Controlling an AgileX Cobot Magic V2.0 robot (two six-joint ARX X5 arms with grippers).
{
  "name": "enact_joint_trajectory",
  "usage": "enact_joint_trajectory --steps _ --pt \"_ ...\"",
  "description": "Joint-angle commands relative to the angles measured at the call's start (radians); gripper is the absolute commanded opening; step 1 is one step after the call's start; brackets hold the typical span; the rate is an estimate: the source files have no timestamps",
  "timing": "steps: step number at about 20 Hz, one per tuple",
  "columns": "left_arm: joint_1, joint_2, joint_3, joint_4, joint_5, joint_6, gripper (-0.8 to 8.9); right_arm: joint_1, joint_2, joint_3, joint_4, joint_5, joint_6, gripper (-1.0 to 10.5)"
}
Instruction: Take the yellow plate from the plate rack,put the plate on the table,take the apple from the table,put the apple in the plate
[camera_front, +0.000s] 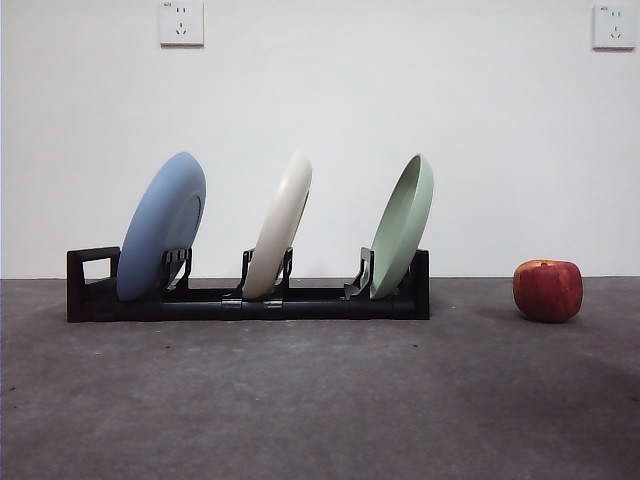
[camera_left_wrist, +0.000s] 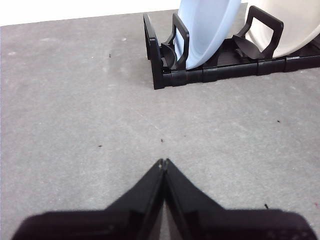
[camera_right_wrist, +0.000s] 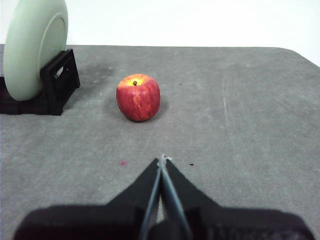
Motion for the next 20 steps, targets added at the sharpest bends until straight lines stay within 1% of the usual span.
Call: enact_joint_trajectory --steps 1,12,13,16,18,20 --pt "0.003 0.002 -0.010 0.005 0.000 0.011 -0.03 -0.001 -0.001 -0.010 0.005 -0.001 0.010 0.0" --pt "0.003 0.002 -0.010 0.008 0.000 0.008 -0.03 0.000 -0.001 -0.010 0.014 -0.008 0.013 0.0" --pt "0.003 0.002 -0.010 0.008 0.000 0.008 -0.03 0.000 -0.001 -0.010 0.014 -0.011 0.024 0.0" --pt "0.003 0.002 -0.010 0.008 0.000 0.002 -0.04 0.000 -0.001 -0.010 0.014 -0.015 0.102 0.0" --pt "0.003 0.002 -0.010 0.020 0.001 -0.026 -0.05 0.000 -0.001 -0.010 0.015 -0.015 0.147 0.0" --pt "0.002 0.002 -0.008 0.038 0.003 -0.062 -0.04 0.000 -0.001 -0.005 0.015 -0.015 0.171 -0.1"
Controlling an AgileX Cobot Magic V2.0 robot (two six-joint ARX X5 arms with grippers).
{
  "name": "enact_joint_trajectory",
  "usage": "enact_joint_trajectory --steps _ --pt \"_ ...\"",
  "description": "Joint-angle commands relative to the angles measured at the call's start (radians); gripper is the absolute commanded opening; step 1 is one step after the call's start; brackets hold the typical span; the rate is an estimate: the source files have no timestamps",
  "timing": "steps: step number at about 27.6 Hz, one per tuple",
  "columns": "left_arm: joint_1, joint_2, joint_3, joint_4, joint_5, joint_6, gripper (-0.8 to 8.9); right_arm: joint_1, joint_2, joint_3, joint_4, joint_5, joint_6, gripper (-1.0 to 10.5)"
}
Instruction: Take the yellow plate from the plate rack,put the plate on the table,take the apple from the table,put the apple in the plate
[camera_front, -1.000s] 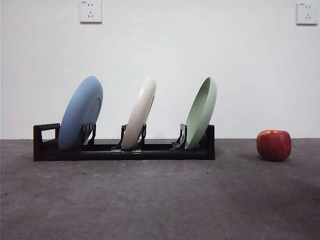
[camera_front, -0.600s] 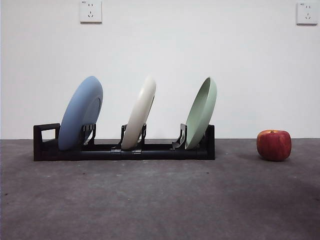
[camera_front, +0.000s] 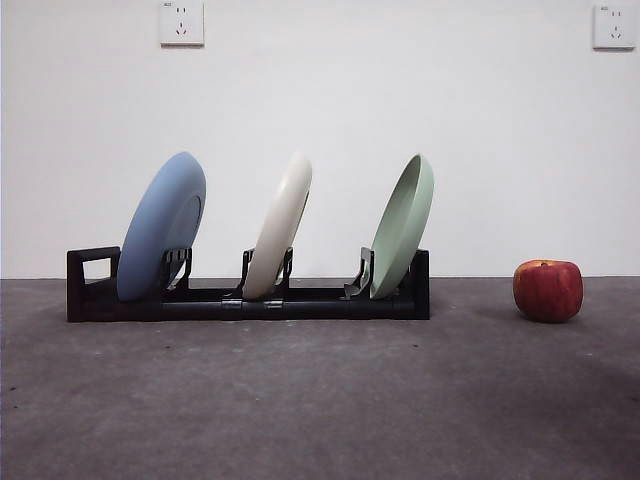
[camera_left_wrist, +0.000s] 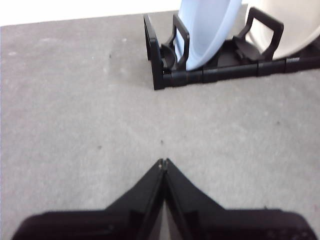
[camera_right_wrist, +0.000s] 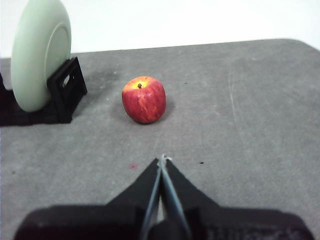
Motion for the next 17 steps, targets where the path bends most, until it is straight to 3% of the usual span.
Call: enact_joint_trajectory --steps 1,8,17 --pt "0.002 0.002 -0.004 0.030 0.005 -0.065 -0.04 0.000 -0.001 0.000 0.011 0.000 0.079 -0.1" --pt "0.002 0.007 0.069 0.030 0.108 -0.163 -0.04 0.000 0.000 0.090 0.001 -0.023 0.277 -0.1" --pt "0.002 0.058 0.237 0.030 0.207 -0.294 -0.04 0.000 0.075 0.281 -0.058 -0.069 0.301 -0.1"
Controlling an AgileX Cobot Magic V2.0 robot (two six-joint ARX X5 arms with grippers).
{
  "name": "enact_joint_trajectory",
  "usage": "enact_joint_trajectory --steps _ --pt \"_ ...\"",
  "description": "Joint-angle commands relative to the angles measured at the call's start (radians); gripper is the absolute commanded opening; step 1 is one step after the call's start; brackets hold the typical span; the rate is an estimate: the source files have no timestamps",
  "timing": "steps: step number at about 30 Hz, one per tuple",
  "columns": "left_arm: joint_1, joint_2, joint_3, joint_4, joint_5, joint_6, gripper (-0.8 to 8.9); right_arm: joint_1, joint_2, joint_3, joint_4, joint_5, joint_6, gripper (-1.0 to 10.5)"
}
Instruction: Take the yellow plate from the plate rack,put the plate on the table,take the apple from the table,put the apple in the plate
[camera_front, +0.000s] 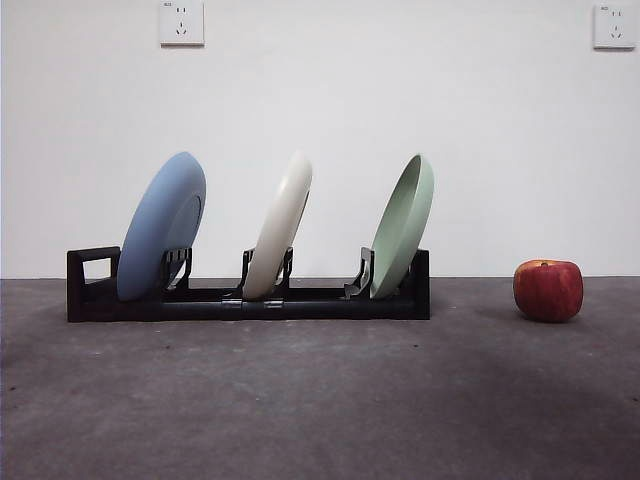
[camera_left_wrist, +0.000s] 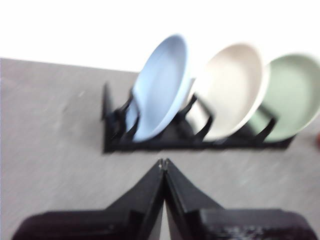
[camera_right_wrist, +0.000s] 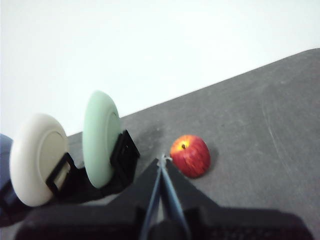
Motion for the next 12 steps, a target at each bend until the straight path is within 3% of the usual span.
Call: enact_joint_trajectory --steps 1,9,12 --pt "0.002 0.025 0.064 0.010 0.039 -0.079 -0.04 0.000 0.041 0.068 -0.029 -0.003 0.012 -0.1" --pt "0.002 0.156 0.252 0.010 0.195 -0.120 -0.03 0.000 0.235 0.269 -0.152 -0.014 0.002 -0.1" --pt "0.002 0.211 0.301 0.007 0.234 -0.122 -0.03 0.000 0.323 0.347 -0.195 -0.022 -0.037 -0.1"
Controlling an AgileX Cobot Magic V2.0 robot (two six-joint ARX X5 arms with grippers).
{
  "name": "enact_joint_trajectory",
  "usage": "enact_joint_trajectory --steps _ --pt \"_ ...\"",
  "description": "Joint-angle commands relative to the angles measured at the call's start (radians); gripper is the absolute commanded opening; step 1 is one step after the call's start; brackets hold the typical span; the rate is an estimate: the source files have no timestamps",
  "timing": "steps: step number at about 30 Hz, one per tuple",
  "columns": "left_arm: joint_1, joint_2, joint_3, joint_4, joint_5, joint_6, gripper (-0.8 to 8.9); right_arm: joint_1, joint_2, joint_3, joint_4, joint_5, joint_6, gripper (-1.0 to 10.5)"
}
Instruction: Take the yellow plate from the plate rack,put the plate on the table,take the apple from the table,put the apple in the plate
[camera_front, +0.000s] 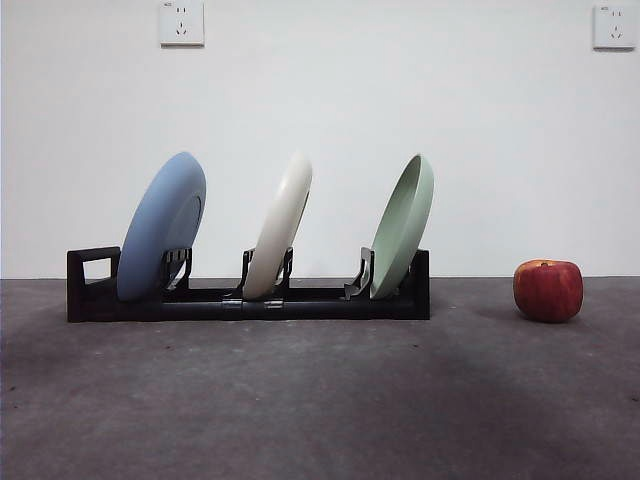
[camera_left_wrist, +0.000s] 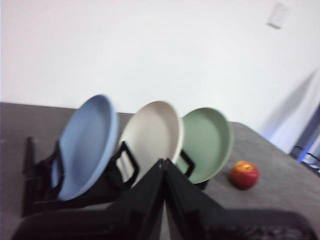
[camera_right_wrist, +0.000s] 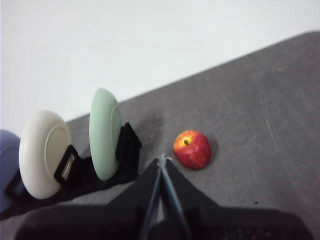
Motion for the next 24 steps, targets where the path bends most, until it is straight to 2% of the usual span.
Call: enact_joint_trajectory --steps 1,4,11,14,21,24 --pt "0.002 0.047 0.031 0.004 0.039 -0.025 -0.03 0.000 0.071 0.066 -0.025 -0.004 -0.046 -0.1" --pt "0.002 0.115 0.068 0.011 0.111 -0.090 -0.03 0.000 0.152 0.142 -0.068 -0.004 -0.063 0.0" --pt "-0.001 0.375 0.204 -0.008 0.300 -0.079 -0.04 0.000 0.285 0.270 -0.192 -0.005 -0.063 0.0" --pt "-0.012 0.519 0.284 -0.021 0.346 -0.068 -0.04 0.000 0.333 0.314 -0.279 -0.049 -0.080 0.0" --pt "-0.061 0.874 0.534 -0.162 0.371 0.064 -0.03 0.000 0.409 0.367 -0.381 -0.214 -0.196 0.0" --pt "-0.104 1.073 0.720 -0.274 0.370 0.151 -0.03 0.000 0.435 0.379 -0.408 -0.298 -0.220 0.0"
